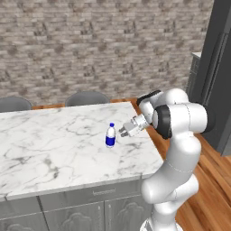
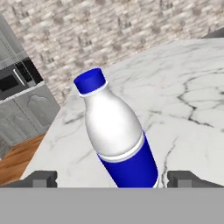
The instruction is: Pick the bottled water from the counter and place it in the open cabinet.
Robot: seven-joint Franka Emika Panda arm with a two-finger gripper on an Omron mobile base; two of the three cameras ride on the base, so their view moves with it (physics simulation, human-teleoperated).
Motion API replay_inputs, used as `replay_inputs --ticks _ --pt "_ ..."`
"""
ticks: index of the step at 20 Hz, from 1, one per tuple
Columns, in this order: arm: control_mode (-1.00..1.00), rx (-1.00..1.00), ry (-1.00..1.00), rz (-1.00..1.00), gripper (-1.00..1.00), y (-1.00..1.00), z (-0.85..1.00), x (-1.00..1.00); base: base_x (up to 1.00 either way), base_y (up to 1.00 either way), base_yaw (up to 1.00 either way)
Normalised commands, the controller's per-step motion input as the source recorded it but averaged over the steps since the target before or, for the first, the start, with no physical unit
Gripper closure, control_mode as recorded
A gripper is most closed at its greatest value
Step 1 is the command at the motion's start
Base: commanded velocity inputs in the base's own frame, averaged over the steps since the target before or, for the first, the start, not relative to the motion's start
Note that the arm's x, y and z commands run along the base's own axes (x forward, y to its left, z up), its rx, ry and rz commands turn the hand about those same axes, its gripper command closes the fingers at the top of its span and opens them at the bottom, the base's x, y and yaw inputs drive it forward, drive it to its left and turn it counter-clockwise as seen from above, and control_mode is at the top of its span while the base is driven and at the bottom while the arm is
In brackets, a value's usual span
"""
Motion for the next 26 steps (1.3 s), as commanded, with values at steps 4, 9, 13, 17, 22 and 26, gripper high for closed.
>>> replay_inputs --ticks 4,9,13,17,22,26 --pt "-1.00 0.00 0.00 0.00 -1.00 0.09 -0.10 0.03 0.00 0.00 0.00" --pt "-1.00 0.00 0.00 0.00 -1.00 0.16 -0.02 0.00 0.00 0.00 0.00" --pt "-1.00 0.00 0.00 0.01 -1.00 0.29 -0.01 0.00 0.00 0.00 0.00" --pt "-1.00 0.00 0.00 0.00 -1.00 0.25 -0.01 0.00 0.00 0.00 0.00" --pt "-1.00 0.00 0.00 0.00 -1.00 0.20 0.00 0.00 0.00 0.00 0.00" --pt "-1.00 0.00 0.00 0.00 -1.00 0.17 0.00 0.00 0.00 0.00 0.00"
